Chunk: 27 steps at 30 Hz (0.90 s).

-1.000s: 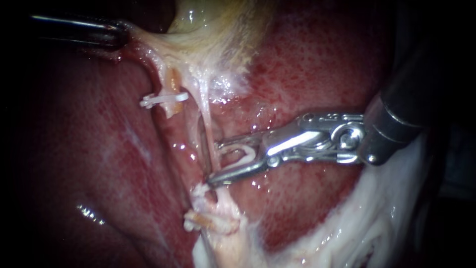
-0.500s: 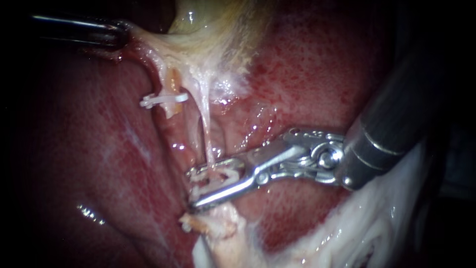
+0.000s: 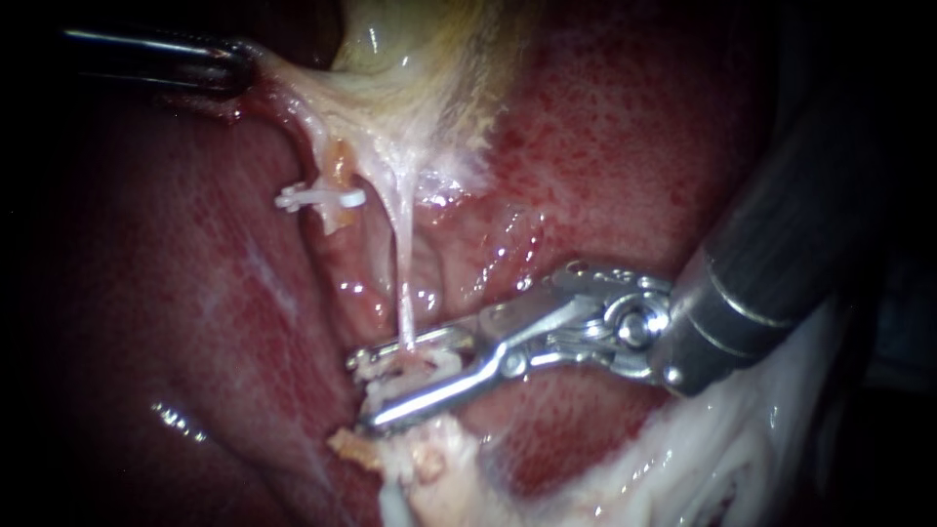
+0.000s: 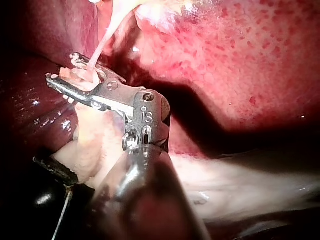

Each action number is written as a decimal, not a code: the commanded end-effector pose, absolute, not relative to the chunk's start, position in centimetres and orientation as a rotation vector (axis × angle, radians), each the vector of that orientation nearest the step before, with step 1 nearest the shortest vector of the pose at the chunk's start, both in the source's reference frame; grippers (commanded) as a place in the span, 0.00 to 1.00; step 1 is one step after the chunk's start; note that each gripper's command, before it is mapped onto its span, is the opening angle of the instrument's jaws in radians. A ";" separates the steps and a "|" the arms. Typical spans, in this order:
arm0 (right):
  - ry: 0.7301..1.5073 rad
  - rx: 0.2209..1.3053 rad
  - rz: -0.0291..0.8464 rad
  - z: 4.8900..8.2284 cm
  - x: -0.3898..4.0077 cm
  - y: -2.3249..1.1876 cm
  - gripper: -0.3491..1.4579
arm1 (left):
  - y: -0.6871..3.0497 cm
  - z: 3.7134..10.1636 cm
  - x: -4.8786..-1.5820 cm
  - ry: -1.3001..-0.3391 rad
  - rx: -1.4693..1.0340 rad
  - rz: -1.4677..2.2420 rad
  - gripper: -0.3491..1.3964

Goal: Clipping second clip right tube

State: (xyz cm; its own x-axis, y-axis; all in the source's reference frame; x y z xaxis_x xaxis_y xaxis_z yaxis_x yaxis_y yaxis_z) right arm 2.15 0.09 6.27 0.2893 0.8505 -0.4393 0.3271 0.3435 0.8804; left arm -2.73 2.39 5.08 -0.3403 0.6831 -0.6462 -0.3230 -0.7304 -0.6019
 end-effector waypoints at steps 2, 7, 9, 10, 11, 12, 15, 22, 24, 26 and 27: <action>1.286 1.228 0.504 6.26 2.14 0.10 0.25 | 2.39 5.08 -2.73 -0.494 -1.264 2.099 0.00; 1.286 1.230 0.503 6.24 2.12 0.11 0.17 | 2.40 5.09 -2.74 -0.494 -1.264 2.099 0.00; 1.281 1.245 0.496 6.24 2.10 0.11 0.04 | 2.40 5.09 -2.73 -0.494 -1.264 2.099 0.00; 1.271 1.265 0.500 6.24 2.09 0.10 0.00 | 2.40 5.09 -2.73 -0.494 -1.264 2.099 0.00; 1.264 1.278 0.504 6.23 2.08 0.10 0.00 | 2.40 5.09 -2.73 -0.494 -1.264 2.099 0.00; 1.260 1.287 0.502 6.23 2.07 0.09 0.00 | 2.40 5.09 -2.73 -0.494 -1.264 2.099 0.00; 1.253 1.291 0.491 6.22 2.07 0.08 0.00 | 2.40 5.09 -2.74 -0.494 -1.264 2.099 0.00; 1.254 1.288 0.489 6.25 2.06 0.08 0.00 | 2.40 5.09 -2.74 -0.494 -1.264 2.099 0.00; 1.254 1.288 0.489 6.25 2.06 0.08 0.00 | 2.40 5.09 -2.74 -0.494 -1.264 2.099 0.00; 1.254 1.288 0.489 6.26 2.05 0.09 0.00 | 2.40 5.09 -2.74 -0.494 -1.264 2.099 0.00; 1.254 1.289 0.489 6.27 2.05 0.09 0.00 | 2.40 5.09 -2.74 -0.494 -1.264 2.099 0.00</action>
